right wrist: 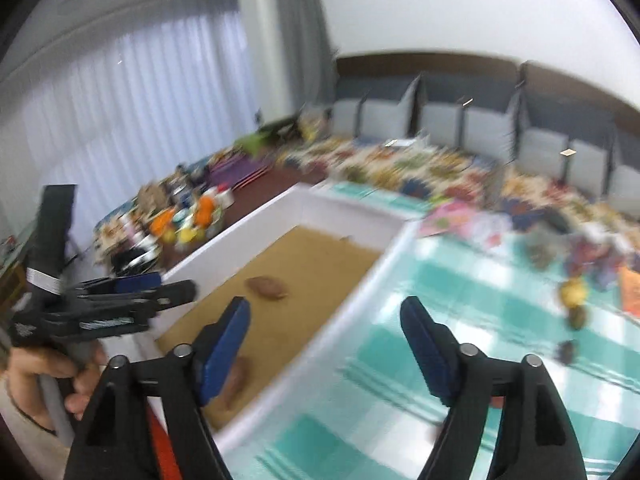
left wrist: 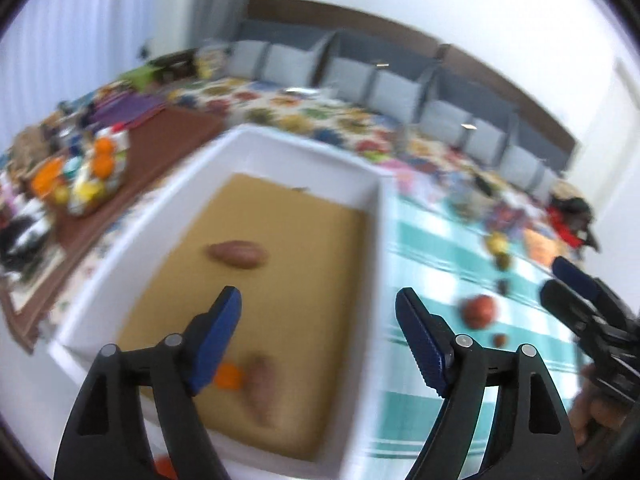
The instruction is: Organize fruits
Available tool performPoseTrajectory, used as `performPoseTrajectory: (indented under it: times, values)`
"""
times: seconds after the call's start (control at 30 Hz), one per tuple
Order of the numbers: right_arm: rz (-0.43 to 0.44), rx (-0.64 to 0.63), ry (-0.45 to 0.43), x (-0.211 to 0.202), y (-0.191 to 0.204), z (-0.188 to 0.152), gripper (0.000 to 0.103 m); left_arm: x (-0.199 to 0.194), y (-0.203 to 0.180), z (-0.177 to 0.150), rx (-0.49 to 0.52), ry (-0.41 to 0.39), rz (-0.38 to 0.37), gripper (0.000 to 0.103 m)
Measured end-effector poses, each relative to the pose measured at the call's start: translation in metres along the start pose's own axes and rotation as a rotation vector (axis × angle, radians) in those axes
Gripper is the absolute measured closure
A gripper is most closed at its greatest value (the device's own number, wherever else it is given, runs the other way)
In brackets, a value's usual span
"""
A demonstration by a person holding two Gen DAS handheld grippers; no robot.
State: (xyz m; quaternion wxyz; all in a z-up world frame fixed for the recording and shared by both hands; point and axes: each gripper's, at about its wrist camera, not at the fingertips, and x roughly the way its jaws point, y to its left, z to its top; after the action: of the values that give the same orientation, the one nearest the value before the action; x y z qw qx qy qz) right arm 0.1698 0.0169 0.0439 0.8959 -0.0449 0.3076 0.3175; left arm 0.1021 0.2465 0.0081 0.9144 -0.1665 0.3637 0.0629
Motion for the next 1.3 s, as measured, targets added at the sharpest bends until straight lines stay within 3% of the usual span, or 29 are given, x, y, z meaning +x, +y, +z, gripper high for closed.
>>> performPoseTrajectory:
  times: [0.1,0.23,0.4,0.57,0.7,0.9,1.2,1.3]
  values:
    - [-0.112,0.020,-0.029,-0.037,-0.042,-0.026,0.022,-0.005,-0.056,-0.023,0.065,0.005,-0.109,0.019]
    - [-0.249,0.105,-0.011,-0.075,-0.096,-0.087,0.017,0.013,-0.120,-0.071,0.145,0.049,-0.186,0.017]
    - [-0.402,0.188,0.088,-0.087,-0.144,-0.176,0.017,0.070,-0.176,-0.153,0.232,0.168,-0.181,0.017]
    - [-0.447,0.285,0.166,-0.078,-0.168,-0.238,0.017,0.107,-0.203,-0.204,0.333,0.209,-0.124,0.017]
    - [-0.442,0.306,0.200,-0.068,-0.182,-0.249,0.017,0.125,-0.211,-0.219,0.383,0.190,-0.086,0.017]
    - [-0.464,0.338,0.221,-0.056,-0.186,-0.260,0.017,0.143,-0.198,-0.216,0.312,0.202,-0.051,0.017]
    - [-0.481,0.330,0.282,-0.041,-0.181,-0.274,0.017,0.144,-0.204,-0.225,0.382,0.196,-0.023,0.012]
    - [-0.497,0.320,0.286,-0.039,-0.179,-0.277,0.012,0.144,-0.205,-0.226,0.397,0.199,-0.022,0.011]
